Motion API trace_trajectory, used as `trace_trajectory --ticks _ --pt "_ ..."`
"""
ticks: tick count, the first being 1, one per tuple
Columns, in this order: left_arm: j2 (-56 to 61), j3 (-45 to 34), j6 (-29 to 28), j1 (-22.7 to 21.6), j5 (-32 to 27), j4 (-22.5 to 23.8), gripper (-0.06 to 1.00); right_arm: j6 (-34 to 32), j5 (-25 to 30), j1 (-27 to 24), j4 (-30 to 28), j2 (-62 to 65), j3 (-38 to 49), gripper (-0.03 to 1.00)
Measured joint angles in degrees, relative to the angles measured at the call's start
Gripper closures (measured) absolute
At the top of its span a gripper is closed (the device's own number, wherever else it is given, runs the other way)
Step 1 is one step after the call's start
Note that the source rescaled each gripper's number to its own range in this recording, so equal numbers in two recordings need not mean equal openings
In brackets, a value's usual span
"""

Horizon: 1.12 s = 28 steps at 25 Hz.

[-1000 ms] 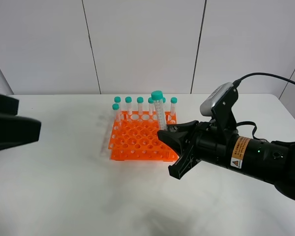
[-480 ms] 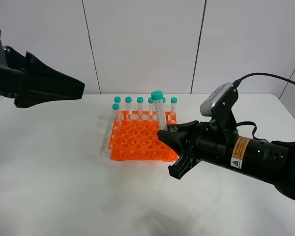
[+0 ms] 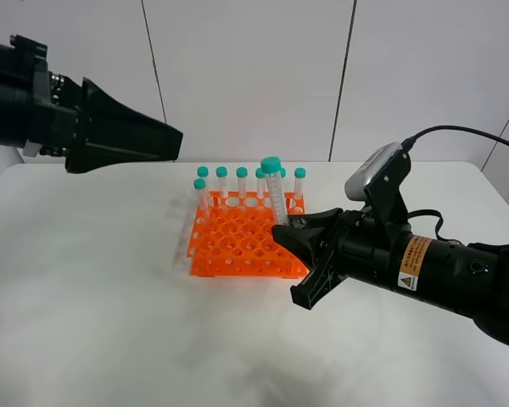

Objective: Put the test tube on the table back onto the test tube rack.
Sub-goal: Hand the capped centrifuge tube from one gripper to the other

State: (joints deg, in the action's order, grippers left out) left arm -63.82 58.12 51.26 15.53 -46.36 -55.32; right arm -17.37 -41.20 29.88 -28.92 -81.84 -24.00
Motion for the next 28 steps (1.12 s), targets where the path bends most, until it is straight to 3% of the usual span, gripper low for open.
trace_trajectory --ticks 2,6,11,15,22,28 --pt "-1.09 0.26 1.16 0.1 0.01 -2.59 -0.04 0.0 0.05 0.0 0.0 0.0 0.0 0.97" --pt "-3.86 0.67 1.71 3.38 0.79 -3.24 -0.04 0.28 1.17 0.0 0.0 0.0 0.0 0.97" --pt "-8.11 0.67 3.38 9.9 8.14 -3.29 -0.04 0.6 2.19 0.0 0.0 0.0 0.0 0.97" --pt "-12.56 0.67 3.42 10.88 12.13 -3.3 -0.05 0.7 2.63 0.0 0.0 0.0 0.0 0.97" --pt "-18.89 2.39 3.64 11.18 13.24 -5.26 -0.05 0.84 2.63 0.0 0.0 0.0 0.0 0.97" --pt "-22.59 7.15 4.0 16.36 13.64 -6.08 -0.05 0.96 2.63 0.0 0.0 0.0 0.0 0.97"
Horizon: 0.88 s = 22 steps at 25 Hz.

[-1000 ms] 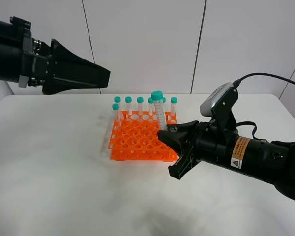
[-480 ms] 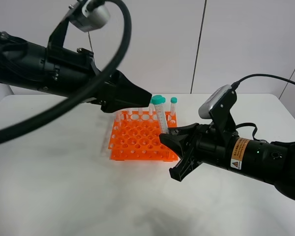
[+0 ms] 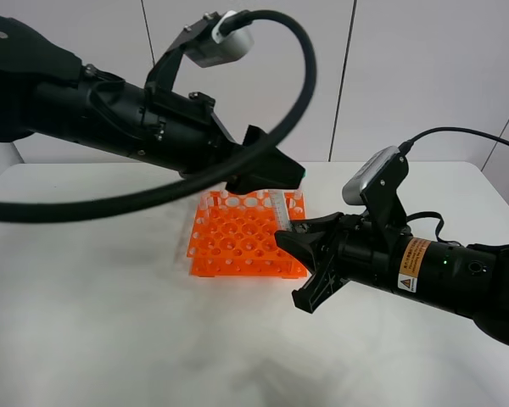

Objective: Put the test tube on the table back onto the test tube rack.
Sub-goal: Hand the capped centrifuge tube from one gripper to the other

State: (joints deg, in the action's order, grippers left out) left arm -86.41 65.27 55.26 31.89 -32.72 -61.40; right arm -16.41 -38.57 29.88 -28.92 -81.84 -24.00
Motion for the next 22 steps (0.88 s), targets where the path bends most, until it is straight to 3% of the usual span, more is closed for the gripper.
trace_trajectory --ticks 4,17,22 --pt "-2.37 1.97 0.0 1.96 0.11 -0.82 -0.05 0.06 0.0 0.0 0.0 0.0 0.0 0.97" --pt "-3.63 2.17 -0.17 1.96 1.11 -2.13 -0.05 0.06 0.0 0.0 0.0 0.0 0.0 0.97" --pt "-3.63 2.17 -0.17 1.96 0.94 -2.13 0.09 0.44 -0.05 0.0 1.65 0.0 0.0 0.97"
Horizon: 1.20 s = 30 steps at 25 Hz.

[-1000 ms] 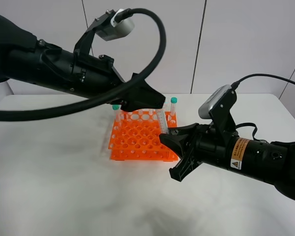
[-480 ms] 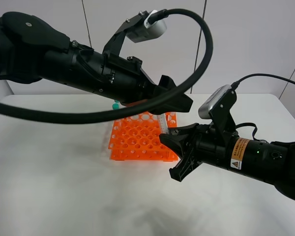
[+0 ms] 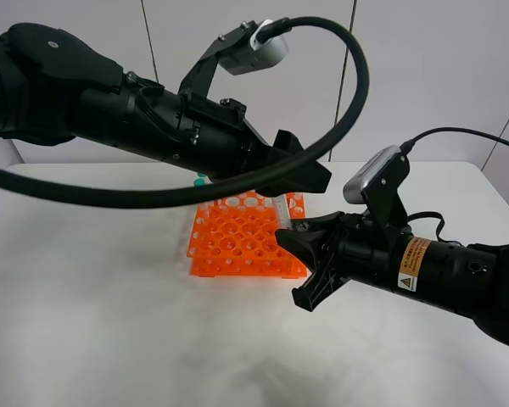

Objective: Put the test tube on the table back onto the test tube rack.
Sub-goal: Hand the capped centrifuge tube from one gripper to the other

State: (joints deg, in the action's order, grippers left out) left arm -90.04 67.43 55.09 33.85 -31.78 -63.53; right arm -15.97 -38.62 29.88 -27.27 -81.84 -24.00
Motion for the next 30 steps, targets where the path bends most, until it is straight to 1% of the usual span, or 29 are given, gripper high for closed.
trace_trajectory --ticks 3,7,8,9,11,14,16,30 --pt "0.0 0.0 0.0 0.0 -0.43 0.11 0.3 0.76 -0.06 0.0 1.22 0.0 0.0 0.97" --pt "0.0 0.0 0.19 0.0 0.11 0.32 0.69 1.34 -0.72 0.11 1.37 0.0 0.0 0.97" --pt "0.0 0.0 0.45 0.0 0.16 0.32 0.76 1.35 -0.87 0.18 1.37 0.0 0.0 0.97" --pt "0.0 0.0 0.75 0.0 0.16 0.32 0.81 1.4 -0.92 0.18 1.37 0.0 0.0 0.97" --pt "0.0 0.0 1.26 0.0 0.16 0.32 0.85 1.52 -0.99 0.18 1.37 0.0 0.0 0.97" --pt "0.0 0.0 1.6 0.0 0.23 0.32 0.88 1.57 -1.1 0.18 1.37 0.0 0.0 0.97" --pt "0.0 0.0 1.77 0.0 0.52 0.58 0.91 1.57 -1.1 0.18 1.37 0.0 0.05 0.97" --pt "0.0 0.0 2.79 0.0 0.67 0.92 0.92 1.57 -1.53 0.18 1.41 0.0 0.23 0.97"
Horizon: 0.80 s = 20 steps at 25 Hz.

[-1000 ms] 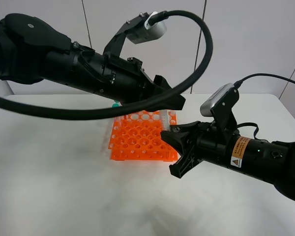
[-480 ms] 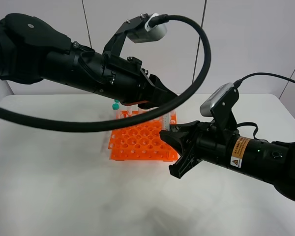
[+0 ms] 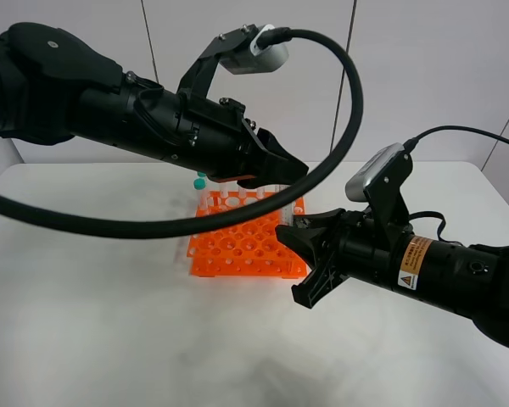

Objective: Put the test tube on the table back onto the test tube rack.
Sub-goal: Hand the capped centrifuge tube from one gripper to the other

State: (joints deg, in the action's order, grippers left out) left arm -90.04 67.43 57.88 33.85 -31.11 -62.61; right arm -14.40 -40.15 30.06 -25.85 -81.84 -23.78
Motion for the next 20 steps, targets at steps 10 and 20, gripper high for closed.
trace_trajectory --ticks 10,20 --pt "0.0 0.0 0.05 0.0 0.26 0.0 0.93 0.2 -0.07 0.0 0.21 0.0 0.0 0.97" --pt "0.0 0.0 -0.05 0.0 -0.53 -0.12 0.94 0.63 -1.3 0.0 1.13 0.0 0.0 0.42"
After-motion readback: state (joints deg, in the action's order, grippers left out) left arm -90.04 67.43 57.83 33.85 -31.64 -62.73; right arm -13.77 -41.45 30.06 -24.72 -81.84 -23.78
